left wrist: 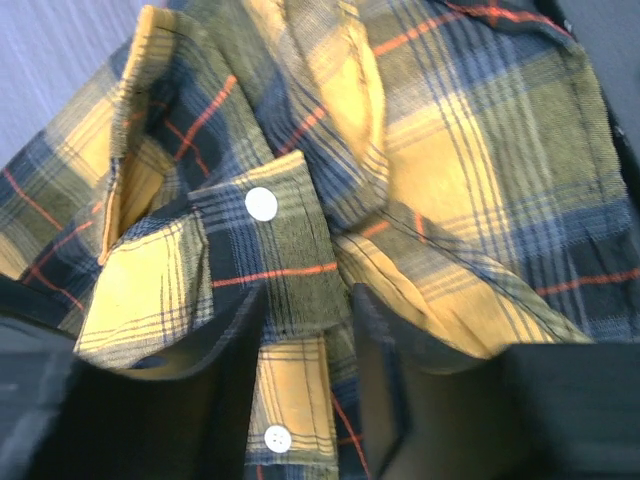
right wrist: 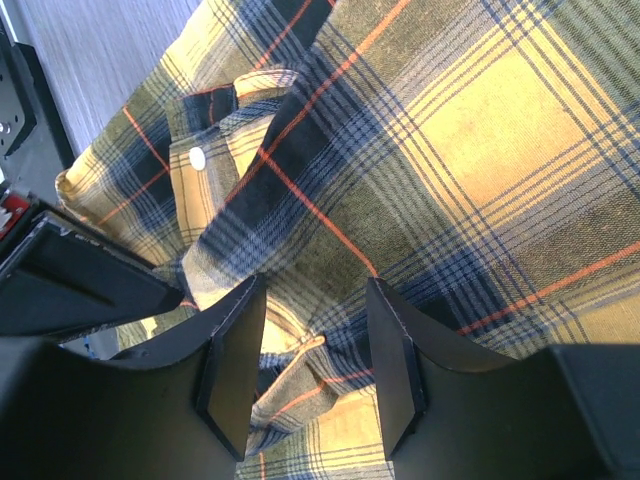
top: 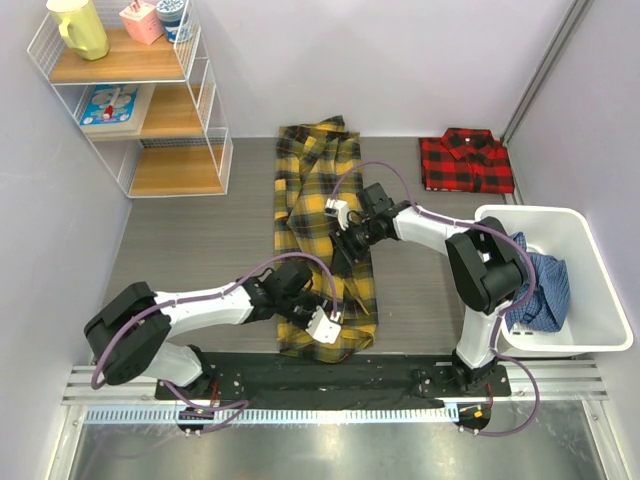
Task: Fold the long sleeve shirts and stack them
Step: Fold the shirt
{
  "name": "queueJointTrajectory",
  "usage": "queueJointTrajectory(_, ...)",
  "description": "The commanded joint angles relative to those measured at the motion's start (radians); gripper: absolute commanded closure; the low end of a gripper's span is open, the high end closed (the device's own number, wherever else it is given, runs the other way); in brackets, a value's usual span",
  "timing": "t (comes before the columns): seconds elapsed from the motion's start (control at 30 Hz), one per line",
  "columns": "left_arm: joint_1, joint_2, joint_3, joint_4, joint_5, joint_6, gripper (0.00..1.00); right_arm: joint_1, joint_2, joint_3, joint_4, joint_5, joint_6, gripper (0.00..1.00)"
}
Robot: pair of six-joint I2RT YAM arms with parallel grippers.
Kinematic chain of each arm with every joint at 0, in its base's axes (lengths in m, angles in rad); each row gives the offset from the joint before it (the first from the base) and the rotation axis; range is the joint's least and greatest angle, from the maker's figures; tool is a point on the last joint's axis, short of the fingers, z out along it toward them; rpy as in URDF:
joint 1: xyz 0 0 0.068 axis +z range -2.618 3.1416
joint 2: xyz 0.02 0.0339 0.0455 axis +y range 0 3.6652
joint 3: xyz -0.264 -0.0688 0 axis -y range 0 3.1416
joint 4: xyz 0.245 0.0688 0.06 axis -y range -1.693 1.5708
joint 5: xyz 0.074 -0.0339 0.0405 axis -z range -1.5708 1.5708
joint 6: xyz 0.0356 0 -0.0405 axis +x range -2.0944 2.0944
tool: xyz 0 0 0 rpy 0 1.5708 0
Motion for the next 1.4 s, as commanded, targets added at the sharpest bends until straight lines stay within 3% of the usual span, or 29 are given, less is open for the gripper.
queueJointTrajectory(0.0,-0.002,-0.003,0.056,0.064,0.040,-0.042,0.71,0.005,0.007,0.044,0.021,0.008,0.007,0.50)
queueJointTrajectory(0.2,-0.002,-0.080,0.102,-0.020,0.090,-0.194,0.98,0.016,0.010,0.053,0.013,0.041,-0.007,0.50)
queueJointTrajectory(0.33,-0.001,-0.100,0.142,-0.179,0.153,-0.226,1.00,0.033,0.013,0.056,0.011,0.089,-0.004,0.50)
queueJointTrajectory(0.5,-0.002,-0.080,0.142,-0.232,0.212,-0.291,0.98,0.086,0.033,0.056,0.002,0.158,-0.020,0.49)
queueJointTrajectory(0.53,-0.001,-0.066,0.142,-0.241,0.204,-0.312,0.96,0.096,0.035,0.054,0.001,0.170,-0.027,0.48)
queueJointTrajectory(0.6,0.004,-0.063,0.142,-0.259,0.180,-0.329,0.80,0.113,0.037,0.054,-0.007,0.192,-0.037,0.45)
queueJointTrajectory(0.63,0.013,-0.078,0.139,-0.264,0.187,-0.349,0.69,0.113,0.032,0.059,-0.013,0.193,-0.039,0.43)
queueJointTrajectory(0.67,0.036,-0.094,0.134,-0.272,0.195,-0.358,0.51,0.111,0.027,0.062,-0.019,0.196,-0.044,0.39)
queueJointTrajectory(0.77,0.076,-0.191,0.141,-0.310,0.201,-0.378,0.34,0.088,-0.060,0.068,-0.044,0.203,-0.092,0.34)
queueJointTrajectory(0.93,0.104,-0.366,0.111,-0.509,0.152,-0.302,0.26,0.041,-0.364,-0.025,-0.039,0.233,-0.269,0.23)
queueJointTrajectory(1.0,0.104,-0.448,0.067,-0.578,0.121,-0.254,0.21,0.040,-0.460,-0.109,-0.009,0.233,-0.346,0.01)
queueJointTrajectory(1.13,0.104,-0.540,-0.016,-0.605,0.066,-0.194,0.15,0.051,-0.603,-0.231,-0.005,0.138,-0.439,0.00)
queueJointTrajectory(1.27,0.102,-0.555,-0.062,-0.560,0.028,-0.176,0.10,0.140,-0.637,-0.281,-0.234,0.116,-0.747,0.00)
queueJointTrajectory(1.37,0.101,-0.534,-0.087,-0.545,0.038,-0.132,0.05,0.192,-0.712,-0.450,-0.082,0.173,-0.777,0.00)
